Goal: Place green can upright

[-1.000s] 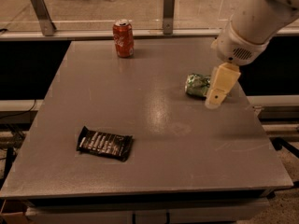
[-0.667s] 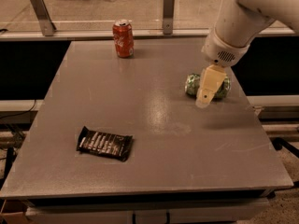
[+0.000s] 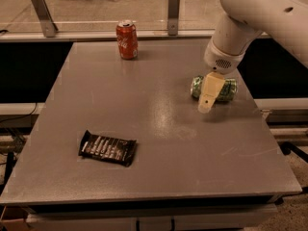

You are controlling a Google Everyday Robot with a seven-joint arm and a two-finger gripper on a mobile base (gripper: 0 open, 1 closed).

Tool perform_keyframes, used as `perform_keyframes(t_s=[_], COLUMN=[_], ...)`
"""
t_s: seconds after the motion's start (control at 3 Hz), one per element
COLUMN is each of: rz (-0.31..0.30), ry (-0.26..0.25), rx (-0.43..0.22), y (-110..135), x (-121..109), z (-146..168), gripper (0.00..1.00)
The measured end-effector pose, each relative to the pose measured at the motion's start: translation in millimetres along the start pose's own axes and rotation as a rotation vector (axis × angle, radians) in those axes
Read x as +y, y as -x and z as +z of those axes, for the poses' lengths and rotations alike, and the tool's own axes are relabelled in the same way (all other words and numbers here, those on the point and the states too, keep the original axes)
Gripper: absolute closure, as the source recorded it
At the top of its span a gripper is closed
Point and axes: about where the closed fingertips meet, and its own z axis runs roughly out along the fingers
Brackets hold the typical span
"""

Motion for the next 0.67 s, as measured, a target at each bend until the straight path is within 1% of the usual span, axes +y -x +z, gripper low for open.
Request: perform_keyframes(t_s=[0.33, 0.67], rz=[0.007, 0.005], ry=[0.033, 0.05], rx=[0.011, 0.006], y=[-0.3, 4.0], x=[-1.4, -2.9], z=[11.2, 12.7], gripper=[0.17, 0.41])
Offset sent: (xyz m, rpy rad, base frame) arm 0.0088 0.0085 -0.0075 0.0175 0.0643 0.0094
